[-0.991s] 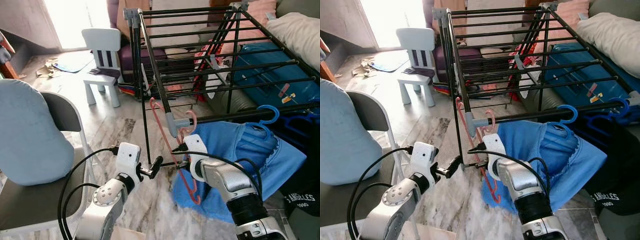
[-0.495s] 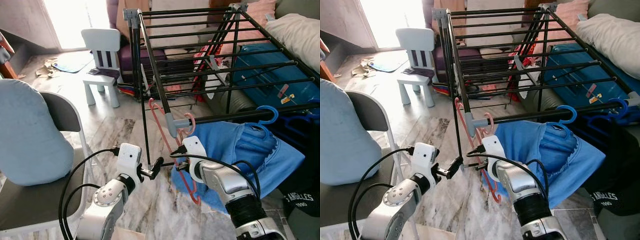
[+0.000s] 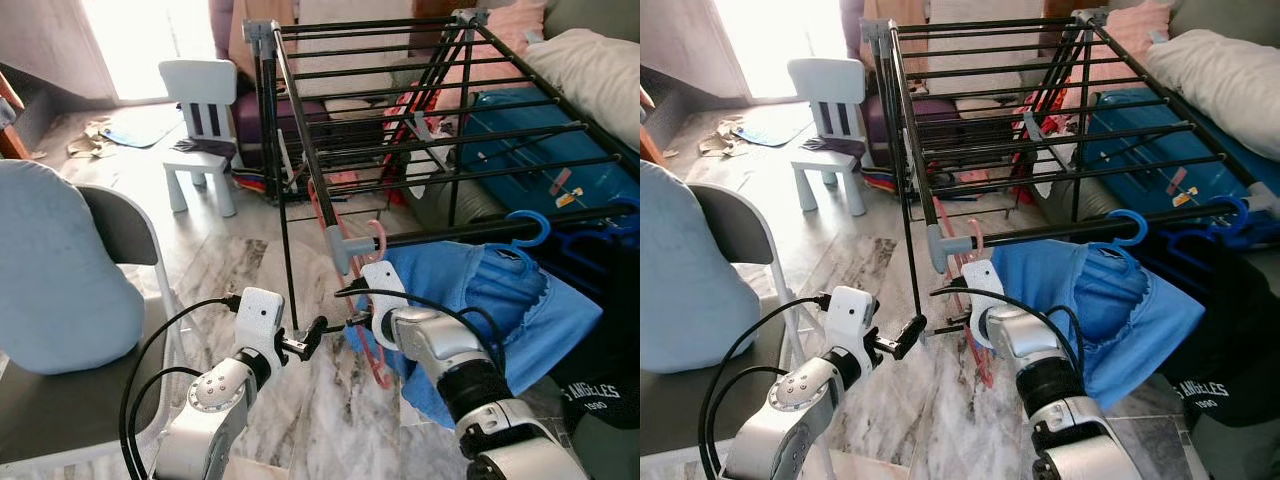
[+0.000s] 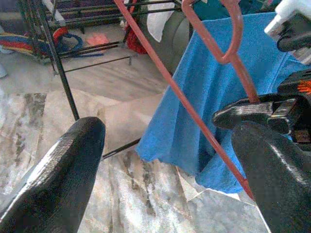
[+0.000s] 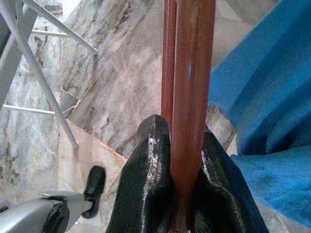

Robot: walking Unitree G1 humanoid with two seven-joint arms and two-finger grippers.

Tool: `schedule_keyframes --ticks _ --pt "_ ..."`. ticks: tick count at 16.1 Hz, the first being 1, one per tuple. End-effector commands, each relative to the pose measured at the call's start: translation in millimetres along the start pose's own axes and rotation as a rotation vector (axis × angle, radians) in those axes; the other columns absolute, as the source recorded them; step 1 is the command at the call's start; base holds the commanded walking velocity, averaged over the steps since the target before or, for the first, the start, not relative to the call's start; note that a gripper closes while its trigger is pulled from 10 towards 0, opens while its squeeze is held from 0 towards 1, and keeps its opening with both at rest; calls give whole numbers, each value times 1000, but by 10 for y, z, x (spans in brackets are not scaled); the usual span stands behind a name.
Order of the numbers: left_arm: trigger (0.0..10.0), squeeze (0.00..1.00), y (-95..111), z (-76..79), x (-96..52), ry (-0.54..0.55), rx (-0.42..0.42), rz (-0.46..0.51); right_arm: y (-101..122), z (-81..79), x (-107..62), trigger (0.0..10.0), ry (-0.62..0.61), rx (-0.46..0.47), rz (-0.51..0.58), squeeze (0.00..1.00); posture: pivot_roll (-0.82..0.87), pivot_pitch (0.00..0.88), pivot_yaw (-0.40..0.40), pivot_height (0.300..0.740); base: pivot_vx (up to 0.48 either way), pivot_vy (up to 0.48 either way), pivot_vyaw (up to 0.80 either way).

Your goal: Hang hanger

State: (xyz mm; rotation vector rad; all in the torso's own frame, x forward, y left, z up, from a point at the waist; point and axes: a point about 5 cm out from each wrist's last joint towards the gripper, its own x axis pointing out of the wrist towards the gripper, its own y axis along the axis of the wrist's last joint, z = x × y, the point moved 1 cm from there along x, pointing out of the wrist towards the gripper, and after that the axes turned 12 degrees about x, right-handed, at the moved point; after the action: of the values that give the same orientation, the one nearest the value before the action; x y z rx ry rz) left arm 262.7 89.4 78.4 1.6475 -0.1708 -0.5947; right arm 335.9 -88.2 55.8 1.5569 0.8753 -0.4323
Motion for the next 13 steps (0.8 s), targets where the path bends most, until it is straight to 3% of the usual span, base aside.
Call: schedule_keyframes --ticks 1,2,3,7,13 --pt "10000 0 4 1 4 0 9 -10 -40 7 24 10000 -3 11 -23 0 -88 10 -15 740 0 0 0" --pt "10000 0 -1 1 -3 1 8 -12 -71 14 26 10000 -2 15 -31 212 -89 11 -15 740 0 0 0" --pt "10000 0 -12 3 -8 1 7 -16 -106 46 35 10000 -6 26 -40 1000 -91 11 -14 740 0 0 0" --pt "10000 0 15 -15 -2 16 28 -2 -48 156 -9 10000 -26 9 22 1000 -95 12 -6 740 0 0 0" --pt "10000 0 90 -89 -112 97 30 66 83 249 -271 10000 -55 -114 281 1000 -94 21 0 740 0 0 0"
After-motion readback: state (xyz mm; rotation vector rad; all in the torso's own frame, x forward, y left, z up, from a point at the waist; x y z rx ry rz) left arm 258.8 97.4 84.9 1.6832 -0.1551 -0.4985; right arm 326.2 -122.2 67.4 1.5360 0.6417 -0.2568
